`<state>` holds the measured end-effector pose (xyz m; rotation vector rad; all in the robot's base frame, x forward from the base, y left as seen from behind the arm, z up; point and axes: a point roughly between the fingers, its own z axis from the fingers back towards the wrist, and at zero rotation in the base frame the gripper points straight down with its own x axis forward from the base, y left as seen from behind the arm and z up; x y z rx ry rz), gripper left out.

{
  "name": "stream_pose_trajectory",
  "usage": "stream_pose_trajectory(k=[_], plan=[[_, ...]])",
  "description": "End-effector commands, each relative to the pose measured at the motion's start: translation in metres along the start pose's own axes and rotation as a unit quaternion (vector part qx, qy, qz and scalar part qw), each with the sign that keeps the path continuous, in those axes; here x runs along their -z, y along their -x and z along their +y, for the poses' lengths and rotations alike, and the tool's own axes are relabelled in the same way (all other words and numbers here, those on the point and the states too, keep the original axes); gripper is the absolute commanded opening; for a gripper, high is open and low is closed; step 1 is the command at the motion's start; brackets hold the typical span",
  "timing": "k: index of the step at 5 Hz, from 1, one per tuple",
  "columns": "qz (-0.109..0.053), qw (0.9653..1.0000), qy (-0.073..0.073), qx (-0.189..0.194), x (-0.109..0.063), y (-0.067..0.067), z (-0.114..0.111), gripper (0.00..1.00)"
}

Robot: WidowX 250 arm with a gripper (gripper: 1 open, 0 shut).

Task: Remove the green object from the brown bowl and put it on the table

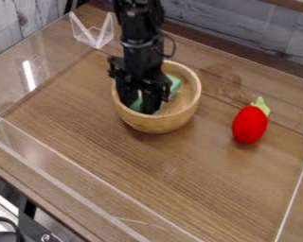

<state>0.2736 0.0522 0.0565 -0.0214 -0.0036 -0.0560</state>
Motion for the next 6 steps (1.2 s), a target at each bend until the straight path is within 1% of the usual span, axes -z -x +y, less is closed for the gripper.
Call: stream_pose_trajectory(k=[1, 2, 3, 4, 5, 6], plan=[[-0.038, 0.9989, -0.016, -0.024, -0.026, 0.000, 0.000, 0.00], [-0.051, 0.9978, -0.020, -0.036, -0.046, -0.001, 0.003, 0.00], [-0.061, 0.9971, -0.021, -0.041, -0.062, -0.003, -0.004, 0.00], [-0.072, 0.9960, -0.021, -0.048, -0.074, -0.003, -0.017, 0.00], [-0.079, 0.9956, -0.018, -0.047, -0.078, -0.003, -0.038, 0.00], [-0.078, 0.9966, -0.012, -0.024, -0.072, -0.008, -0.080, 0.00]])
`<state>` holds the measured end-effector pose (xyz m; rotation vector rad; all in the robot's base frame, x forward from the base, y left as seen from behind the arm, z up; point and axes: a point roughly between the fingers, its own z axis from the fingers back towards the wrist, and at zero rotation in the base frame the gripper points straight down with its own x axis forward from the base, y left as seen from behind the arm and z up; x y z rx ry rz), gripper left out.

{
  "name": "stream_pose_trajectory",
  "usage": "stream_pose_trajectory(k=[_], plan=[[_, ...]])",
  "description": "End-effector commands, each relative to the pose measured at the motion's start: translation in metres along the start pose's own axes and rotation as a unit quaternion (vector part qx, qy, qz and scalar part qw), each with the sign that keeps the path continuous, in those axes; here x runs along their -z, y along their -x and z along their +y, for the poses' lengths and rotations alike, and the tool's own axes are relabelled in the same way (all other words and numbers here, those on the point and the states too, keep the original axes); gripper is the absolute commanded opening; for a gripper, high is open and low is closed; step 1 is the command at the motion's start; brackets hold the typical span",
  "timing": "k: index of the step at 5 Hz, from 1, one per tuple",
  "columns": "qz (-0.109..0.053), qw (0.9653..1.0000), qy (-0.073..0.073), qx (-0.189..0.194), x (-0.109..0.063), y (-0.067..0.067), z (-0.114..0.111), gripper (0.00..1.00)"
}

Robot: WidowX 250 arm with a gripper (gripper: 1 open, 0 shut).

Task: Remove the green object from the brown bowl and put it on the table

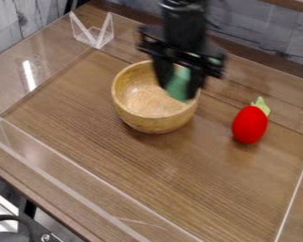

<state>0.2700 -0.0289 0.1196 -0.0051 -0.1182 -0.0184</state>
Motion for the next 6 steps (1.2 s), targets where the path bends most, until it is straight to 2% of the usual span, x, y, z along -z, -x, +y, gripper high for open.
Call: stream_pose_trajectory(k=[1, 2, 4, 6], plan=[[-0.015, 0.9997, 0.005, 0.018, 0.002, -0.009, -0.041, 0.00], [-0.007, 0.9980, 0.018, 0.061, 0.030, -0.007, -0.076, 0.00], [0.011, 0.9891, 0.038, 0.142, 0.091, 0.000, -0.115, 0.00], [0.017, 0.9779, 0.056, 0.200, 0.092, 0.003, -0.101, 0.00]])
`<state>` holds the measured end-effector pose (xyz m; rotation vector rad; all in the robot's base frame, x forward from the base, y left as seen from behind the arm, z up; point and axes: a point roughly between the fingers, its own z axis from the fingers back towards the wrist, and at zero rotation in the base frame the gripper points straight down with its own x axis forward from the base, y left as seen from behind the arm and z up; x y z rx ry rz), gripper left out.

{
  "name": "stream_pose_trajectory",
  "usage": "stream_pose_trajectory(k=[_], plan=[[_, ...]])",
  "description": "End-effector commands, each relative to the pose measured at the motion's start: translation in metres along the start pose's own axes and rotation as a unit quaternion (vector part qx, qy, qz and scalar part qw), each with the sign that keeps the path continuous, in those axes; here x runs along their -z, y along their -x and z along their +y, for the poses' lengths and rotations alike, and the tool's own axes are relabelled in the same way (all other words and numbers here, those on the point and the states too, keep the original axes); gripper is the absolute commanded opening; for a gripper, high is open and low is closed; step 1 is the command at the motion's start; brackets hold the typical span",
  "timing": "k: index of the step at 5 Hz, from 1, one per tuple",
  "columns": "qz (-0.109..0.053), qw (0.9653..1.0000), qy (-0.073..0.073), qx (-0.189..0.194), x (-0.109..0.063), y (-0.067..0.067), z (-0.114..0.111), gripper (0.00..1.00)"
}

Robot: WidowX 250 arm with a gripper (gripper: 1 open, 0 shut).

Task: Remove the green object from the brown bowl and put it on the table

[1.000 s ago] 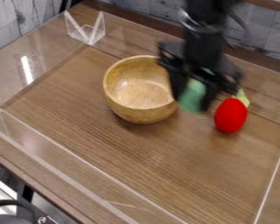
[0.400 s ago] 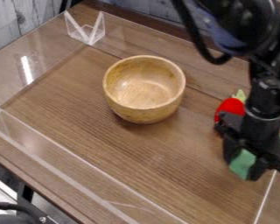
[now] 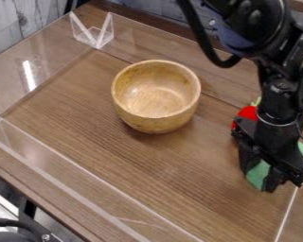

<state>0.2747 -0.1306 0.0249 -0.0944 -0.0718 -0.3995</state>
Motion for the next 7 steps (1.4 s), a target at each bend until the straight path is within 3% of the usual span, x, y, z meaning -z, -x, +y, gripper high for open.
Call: stream_pose_trajectory(k=[1, 2, 4, 6, 7], plan=[[0.000, 0.9994, 0.007, 0.034, -0.005, 0.001, 0.001, 0.00], [0.003, 0.9984, 0.013, 0.054, -0.008, 0.004, 0.001, 0.00], [0.007, 0.9973, 0.017, 0.071, -0.002, -0.005, 0.003, 0.00], [0.016, 0.9921, 0.028, 0.121, -0.003, -0.007, -0.024, 0.00], [0.015, 0.9933, 0.033, 0.110, -0.002, -0.002, -0.021, 1.00]])
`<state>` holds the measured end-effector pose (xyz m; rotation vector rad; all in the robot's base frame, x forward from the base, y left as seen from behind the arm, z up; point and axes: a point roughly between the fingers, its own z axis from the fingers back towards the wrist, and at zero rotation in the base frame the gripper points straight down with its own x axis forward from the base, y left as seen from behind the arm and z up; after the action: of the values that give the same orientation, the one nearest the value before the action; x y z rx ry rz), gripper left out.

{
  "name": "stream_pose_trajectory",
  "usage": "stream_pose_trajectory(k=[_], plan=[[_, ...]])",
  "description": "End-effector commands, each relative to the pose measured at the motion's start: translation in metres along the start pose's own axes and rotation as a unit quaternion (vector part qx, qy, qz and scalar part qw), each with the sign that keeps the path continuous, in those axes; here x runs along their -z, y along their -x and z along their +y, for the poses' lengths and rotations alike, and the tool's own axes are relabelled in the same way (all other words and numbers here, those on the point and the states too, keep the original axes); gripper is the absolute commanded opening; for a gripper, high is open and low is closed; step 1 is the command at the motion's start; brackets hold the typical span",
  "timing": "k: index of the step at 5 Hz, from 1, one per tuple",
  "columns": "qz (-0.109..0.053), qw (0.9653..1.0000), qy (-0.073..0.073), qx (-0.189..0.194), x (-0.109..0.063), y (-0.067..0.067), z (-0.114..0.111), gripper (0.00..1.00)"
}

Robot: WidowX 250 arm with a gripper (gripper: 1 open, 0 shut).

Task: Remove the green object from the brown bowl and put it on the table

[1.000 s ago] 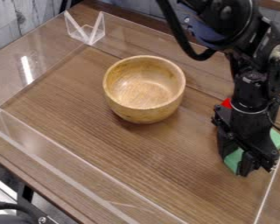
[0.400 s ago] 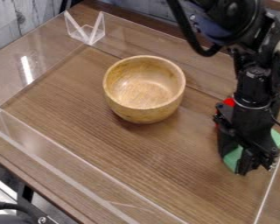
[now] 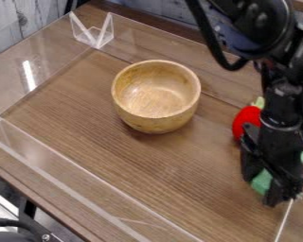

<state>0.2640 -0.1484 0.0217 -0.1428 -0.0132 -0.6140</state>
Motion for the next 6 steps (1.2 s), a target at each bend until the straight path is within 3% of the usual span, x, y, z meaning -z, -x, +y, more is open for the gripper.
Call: stream_pose_trajectory(k=[1, 2, 3, 4, 6], plan=[[-0.019, 0.9998, -0.002, -0.003, -0.024, 0.004, 0.009, 1.00], [-0.032, 0.9993, -0.009, -0.016, -0.045, 0.010, 0.019, 0.00], [-0.052, 0.9962, -0.033, -0.061, -0.074, 0.011, 0.034, 1.00], [-0.061, 0.9909, -0.053, -0.108, -0.088, 0.010, 0.051, 1.00], [-0.086, 0.9815, -0.073, -0.155, -0.079, -0.024, 0.043, 1.00]])
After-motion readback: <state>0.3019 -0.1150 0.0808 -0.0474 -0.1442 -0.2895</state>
